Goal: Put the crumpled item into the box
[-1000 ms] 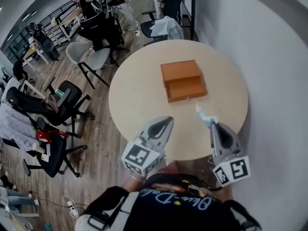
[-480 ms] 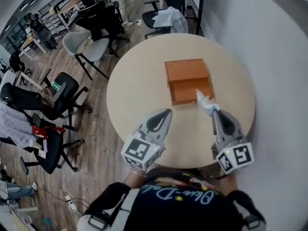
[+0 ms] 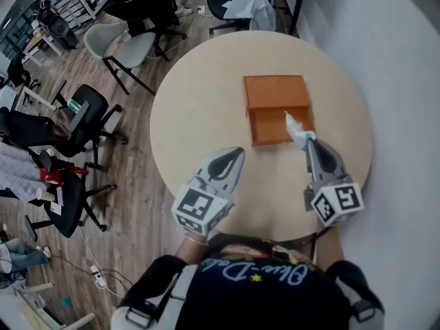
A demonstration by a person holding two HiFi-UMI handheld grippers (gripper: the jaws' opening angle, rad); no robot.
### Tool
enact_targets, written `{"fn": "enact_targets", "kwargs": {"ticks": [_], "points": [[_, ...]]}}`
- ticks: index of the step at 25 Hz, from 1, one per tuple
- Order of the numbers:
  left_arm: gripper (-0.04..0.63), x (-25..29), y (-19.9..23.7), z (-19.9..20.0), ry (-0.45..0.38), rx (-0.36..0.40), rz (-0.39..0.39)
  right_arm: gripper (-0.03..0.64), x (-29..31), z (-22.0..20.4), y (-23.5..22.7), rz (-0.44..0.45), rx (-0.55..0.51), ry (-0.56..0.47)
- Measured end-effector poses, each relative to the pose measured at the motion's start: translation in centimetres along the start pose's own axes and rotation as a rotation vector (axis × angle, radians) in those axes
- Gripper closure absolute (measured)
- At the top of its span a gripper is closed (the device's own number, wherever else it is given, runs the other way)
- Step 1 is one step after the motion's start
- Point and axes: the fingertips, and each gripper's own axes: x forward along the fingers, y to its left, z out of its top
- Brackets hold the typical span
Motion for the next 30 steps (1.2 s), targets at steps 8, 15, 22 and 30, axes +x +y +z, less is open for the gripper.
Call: {"fn": "enact_targets", "kwargs": {"ticks": [8, 15, 22, 30], "points": [[0.603, 0.1, 2.9, -0.9, 0.008, -0.022, 0.048, 0.618, 4.3, -2.9, 0.0, 0.029, -0.02, 0.075], [0.603, 0.8, 4.0, -1.9, 0.035, -0.048, 0.07, 0.618, 7.3, -5.8, -0.7, 0.038, -0.053, 0.154], [0.603, 1.1, 4.6, -3.0, 0.06, -0.076, 0.081, 0.618, 9.8, -8.8, -1.3, 0.038, -0.091, 0.233], [0.603, 1.3, 5.5, -4.2, 0.074, -0.081, 0.09, 0.618, 12.3, -11.9, -1.8, 0.04, -0.131, 0.3]]}}
